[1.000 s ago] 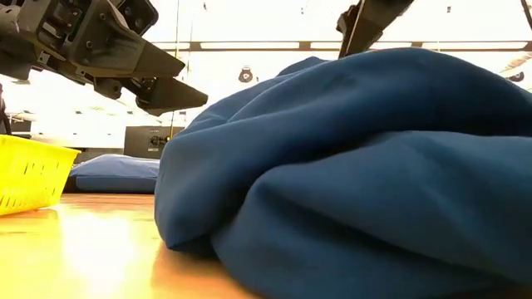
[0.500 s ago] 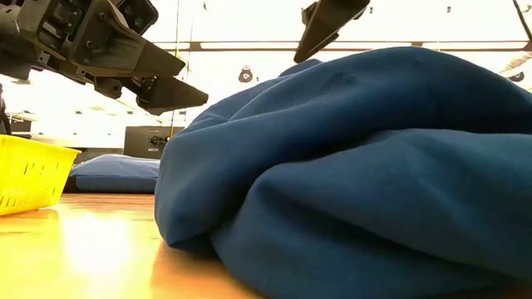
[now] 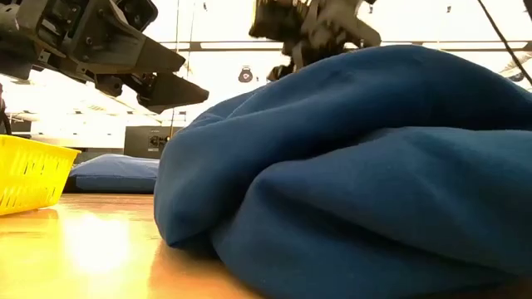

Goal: Pick & Place Medicine items
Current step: Adjust the blue patient gown

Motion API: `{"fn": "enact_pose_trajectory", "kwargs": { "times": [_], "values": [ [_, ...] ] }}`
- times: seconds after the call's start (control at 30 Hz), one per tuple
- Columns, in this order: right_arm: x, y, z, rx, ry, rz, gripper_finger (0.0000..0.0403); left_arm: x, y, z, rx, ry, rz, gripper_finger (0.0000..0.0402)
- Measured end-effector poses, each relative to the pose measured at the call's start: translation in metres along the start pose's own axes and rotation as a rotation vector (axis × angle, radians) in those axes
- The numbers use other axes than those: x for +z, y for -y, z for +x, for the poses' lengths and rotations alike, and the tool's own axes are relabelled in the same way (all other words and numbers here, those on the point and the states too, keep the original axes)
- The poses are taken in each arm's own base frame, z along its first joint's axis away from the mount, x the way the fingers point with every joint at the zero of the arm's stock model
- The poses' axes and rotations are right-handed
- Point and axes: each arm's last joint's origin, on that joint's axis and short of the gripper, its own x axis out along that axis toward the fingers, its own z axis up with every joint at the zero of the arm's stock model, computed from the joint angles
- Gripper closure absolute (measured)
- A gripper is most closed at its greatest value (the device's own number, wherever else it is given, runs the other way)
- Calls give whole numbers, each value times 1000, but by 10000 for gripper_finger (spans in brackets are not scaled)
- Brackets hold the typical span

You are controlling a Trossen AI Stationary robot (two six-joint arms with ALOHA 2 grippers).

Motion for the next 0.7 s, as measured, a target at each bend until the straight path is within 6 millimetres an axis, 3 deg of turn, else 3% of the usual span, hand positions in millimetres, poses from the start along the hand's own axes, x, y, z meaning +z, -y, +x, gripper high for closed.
{"fn": "enact_pose_trajectory", "kwargs": {
  "times": [0.23, 0.4, 0.57, 0.7],
  "values": [
    [-18, 28, 51, 65, -132, 0, 160, 0, 0, 0, -8, 1, 1, 38],
    [-25, 36, 76, 152, -151, 12, 160, 0, 0, 0, -8, 0, 3, 38],
    [-23, 25, 103, 274, -103, 3, 165, 0, 0, 0, -7, -5, 4, 38],
    [-18, 12, 109, 278, -73, -27, 200, -2, 0, 0, -10, -20, 8, 38]
  ]
}}
